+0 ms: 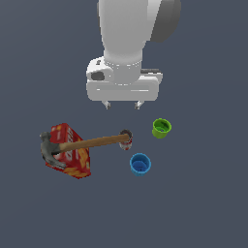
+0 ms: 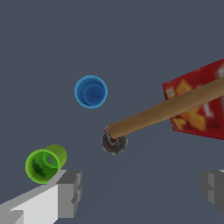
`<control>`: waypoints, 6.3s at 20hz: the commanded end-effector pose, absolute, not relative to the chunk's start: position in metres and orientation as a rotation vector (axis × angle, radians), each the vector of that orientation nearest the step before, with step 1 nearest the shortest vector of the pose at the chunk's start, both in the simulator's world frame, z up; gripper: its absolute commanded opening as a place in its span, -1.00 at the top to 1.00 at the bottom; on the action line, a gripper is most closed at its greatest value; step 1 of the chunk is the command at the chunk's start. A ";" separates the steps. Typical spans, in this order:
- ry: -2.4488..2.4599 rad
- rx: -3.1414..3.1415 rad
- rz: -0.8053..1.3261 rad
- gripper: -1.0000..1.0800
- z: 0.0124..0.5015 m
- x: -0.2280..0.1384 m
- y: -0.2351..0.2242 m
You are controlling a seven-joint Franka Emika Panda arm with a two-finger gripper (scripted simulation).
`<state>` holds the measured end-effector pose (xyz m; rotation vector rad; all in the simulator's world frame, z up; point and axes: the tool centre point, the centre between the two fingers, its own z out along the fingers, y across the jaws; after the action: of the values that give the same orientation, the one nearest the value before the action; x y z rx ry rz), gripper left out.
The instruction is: Pick up a designated object from a clutter of objects.
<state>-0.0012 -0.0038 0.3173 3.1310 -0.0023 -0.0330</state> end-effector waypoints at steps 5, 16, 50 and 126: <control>0.016 3.124 -0.016 -0.23 0.324 0.001 0.003; -0.036 3.125 -0.006 -0.23 0.321 0.004 0.007; -1.233 2.946 0.036 -0.23 0.205 0.044 0.042; -2.184 2.386 0.051 1.00 0.129 0.051 0.070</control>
<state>0.0508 0.0687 0.1166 2.3830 -2.1819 0.0469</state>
